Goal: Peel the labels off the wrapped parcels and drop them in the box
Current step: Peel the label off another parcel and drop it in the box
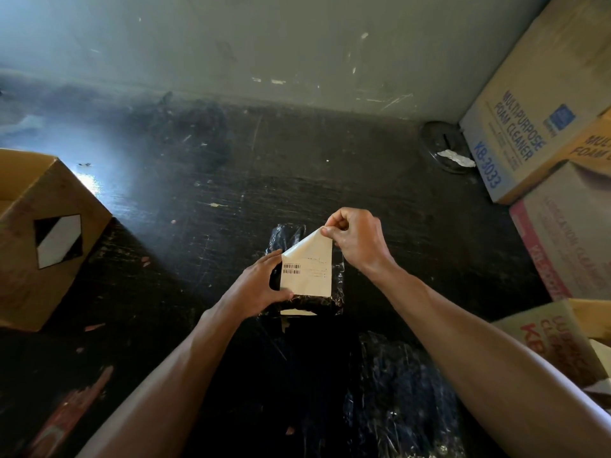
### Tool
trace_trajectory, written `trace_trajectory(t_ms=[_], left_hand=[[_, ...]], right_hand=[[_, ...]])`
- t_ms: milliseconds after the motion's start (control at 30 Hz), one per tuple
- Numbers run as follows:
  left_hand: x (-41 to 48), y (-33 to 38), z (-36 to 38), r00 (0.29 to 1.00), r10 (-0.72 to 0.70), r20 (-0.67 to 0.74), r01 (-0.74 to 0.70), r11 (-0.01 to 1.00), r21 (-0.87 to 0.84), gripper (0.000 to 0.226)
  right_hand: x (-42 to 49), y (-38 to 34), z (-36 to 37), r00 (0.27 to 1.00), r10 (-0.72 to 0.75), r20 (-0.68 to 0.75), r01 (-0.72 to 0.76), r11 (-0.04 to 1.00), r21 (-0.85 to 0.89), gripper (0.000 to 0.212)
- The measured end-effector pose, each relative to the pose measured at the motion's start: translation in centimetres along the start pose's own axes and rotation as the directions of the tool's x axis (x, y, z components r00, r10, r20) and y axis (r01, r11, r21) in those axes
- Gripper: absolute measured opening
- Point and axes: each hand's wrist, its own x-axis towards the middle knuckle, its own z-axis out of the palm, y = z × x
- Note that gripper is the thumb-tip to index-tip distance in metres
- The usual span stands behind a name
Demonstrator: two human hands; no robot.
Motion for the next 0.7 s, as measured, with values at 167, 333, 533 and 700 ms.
trace_trajectory(t_ms=[167,333,533,700], left_hand=[[-0.2,0.3,0.0,0.999,0.038,-0.018,-0.038,0.999,0.015,0.083],[-0.2,0.2,0.0,0.999,0.033,0.011,-0.033,0.999,0.030,0.090],[-0.5,0.4,0.2,0.999,0.035,0.006,-0.035,0.997,0.074,0.092],[-0.5,0.4,0.2,1.000,0.030,0.011,-0.030,0.997,0.075,0.094]], right_hand=[[0.0,-0.5,-0.5,0.999,-0.037,0.006,0.037,0.999,-0.027,0.007],[-0.6,-0.8,-0.9,0.999,-0.036,0.020,0.036,0.999,0.009,0.010],[-1.2,-1.2,-1.5,0.998,-0.055,0.013,0.054,0.998,0.021,0.009],[-1.9,-1.2,-2.2,0.999,-0.032,-0.007,0.032,0.998,0.048,0.009]])
